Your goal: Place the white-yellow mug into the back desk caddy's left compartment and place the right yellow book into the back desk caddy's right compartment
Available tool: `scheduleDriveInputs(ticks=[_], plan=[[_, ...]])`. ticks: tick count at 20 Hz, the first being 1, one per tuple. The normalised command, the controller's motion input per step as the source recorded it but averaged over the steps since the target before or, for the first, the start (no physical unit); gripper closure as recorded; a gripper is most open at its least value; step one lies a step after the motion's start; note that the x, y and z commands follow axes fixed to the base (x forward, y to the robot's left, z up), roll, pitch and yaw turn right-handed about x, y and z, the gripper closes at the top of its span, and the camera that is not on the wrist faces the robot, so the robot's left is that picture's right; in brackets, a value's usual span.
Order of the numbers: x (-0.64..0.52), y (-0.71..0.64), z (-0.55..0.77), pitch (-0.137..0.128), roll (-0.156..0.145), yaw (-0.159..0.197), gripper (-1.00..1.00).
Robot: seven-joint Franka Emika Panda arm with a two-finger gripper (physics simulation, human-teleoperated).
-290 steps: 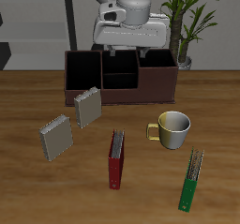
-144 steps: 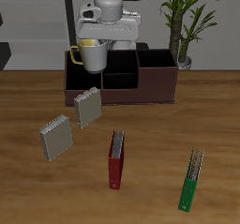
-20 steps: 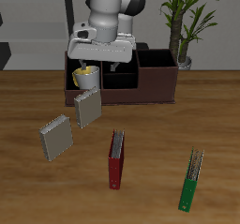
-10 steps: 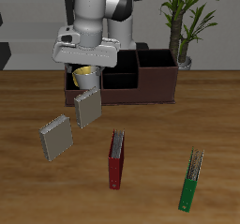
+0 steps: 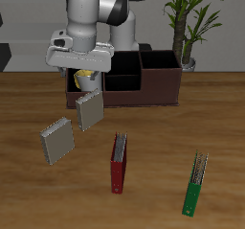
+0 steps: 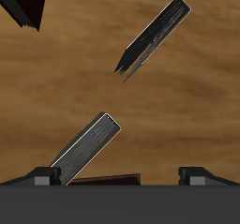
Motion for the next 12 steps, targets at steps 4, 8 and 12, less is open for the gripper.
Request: scheduleDriveInputs(ticks=[4, 8, 12], plan=[[0.11, -0.14, 0.11, -0.008, 0.011, -0.012, -1.0], [0.15, -0.05, 0.14, -0.036, 0.014, -0.02, -1.0], [0.14, -0.01, 0.1, -0.016, 0.012, -0.01, -1.0]])
